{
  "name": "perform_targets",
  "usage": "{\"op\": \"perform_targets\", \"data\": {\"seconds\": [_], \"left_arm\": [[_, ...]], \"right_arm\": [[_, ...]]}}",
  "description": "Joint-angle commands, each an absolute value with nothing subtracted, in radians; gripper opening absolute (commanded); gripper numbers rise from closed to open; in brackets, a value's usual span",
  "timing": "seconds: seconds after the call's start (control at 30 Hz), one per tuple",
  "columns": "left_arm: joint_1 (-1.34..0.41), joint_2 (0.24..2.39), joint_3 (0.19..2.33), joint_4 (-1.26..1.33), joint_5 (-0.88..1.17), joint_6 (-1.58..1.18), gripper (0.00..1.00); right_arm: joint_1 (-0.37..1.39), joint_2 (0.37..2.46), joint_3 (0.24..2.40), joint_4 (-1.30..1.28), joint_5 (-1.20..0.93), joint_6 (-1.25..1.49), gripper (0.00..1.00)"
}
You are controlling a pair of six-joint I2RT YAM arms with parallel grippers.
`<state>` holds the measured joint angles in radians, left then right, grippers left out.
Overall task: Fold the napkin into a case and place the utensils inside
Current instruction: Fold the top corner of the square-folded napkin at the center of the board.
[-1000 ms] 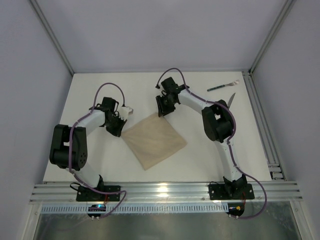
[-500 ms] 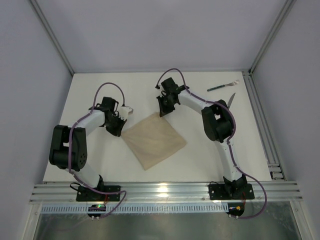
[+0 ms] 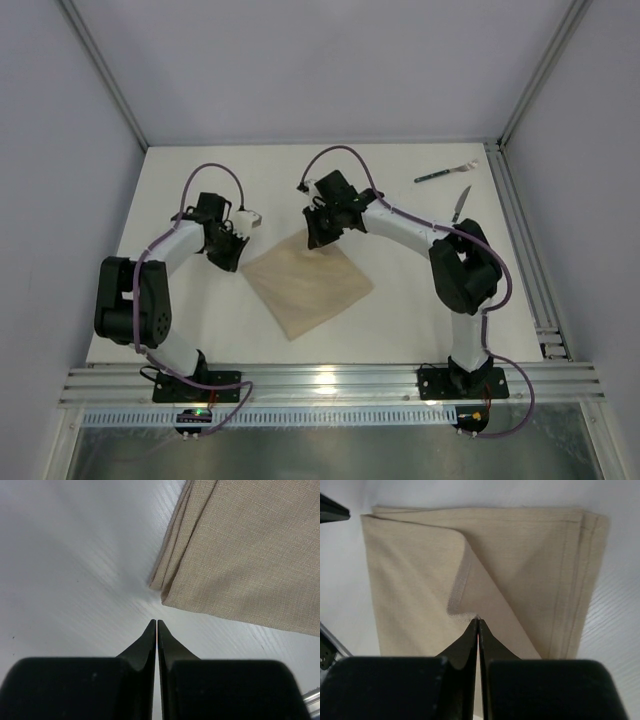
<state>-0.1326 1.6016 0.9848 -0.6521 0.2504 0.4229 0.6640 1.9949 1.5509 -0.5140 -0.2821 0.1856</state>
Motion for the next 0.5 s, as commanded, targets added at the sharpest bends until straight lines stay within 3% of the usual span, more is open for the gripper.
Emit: {"op": "perform_targets", "data": {"seconds": [0.0,0.47], "left_arm": [[-0.121,1.565,0.996,-0.669,0.261,0.425,0.03],[-0.107,1.557,0.983,-0.672,0.268,0.414,0.04]], "right_arm": [[0.718,1.89,1.461,-0.427,-0.305,0.204,0.04],[0.965,1.773,1.178,-0.307,-0.354,0.307,0.04]]}}
